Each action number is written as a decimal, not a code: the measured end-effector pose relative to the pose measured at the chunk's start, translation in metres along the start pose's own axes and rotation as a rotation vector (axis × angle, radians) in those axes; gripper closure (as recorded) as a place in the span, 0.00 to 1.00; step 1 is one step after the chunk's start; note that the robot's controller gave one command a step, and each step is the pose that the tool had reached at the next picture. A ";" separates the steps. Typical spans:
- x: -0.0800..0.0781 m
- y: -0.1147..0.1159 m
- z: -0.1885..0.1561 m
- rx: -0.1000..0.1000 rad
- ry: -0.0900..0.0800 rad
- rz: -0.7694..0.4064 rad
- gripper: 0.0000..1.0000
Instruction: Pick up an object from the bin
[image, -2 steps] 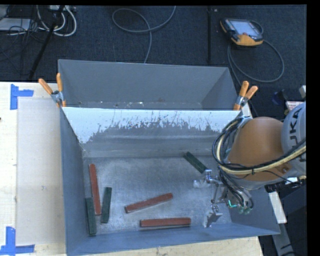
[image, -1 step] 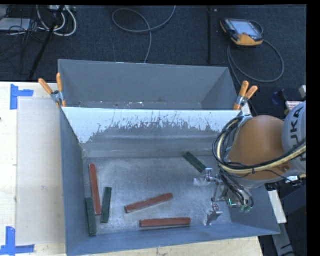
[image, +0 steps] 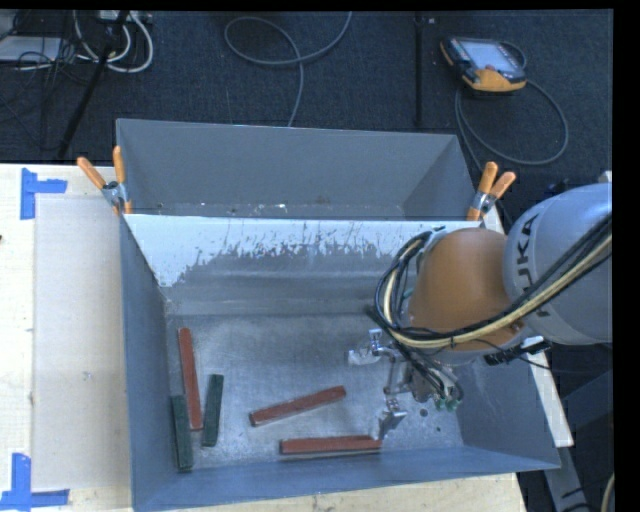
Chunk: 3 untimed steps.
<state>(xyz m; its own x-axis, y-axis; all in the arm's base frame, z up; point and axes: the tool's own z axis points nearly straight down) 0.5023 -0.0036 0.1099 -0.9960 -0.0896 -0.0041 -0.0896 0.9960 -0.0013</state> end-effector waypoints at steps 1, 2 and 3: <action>-0.049 -0.001 0.023 -0.002 0.003 -0.047 0.00; -0.041 0.049 0.034 -0.002 -0.008 -0.054 1.00; -0.041 0.049 0.034 -0.002 -0.008 -0.054 1.00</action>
Offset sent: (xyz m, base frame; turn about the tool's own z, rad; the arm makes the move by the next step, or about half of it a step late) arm 0.0318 0.0511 -0.0399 -0.0527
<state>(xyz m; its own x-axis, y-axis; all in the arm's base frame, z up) 0.5389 0.0488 0.0763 -0.9896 -0.1434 -0.0124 -0.1434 0.9897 -0.0001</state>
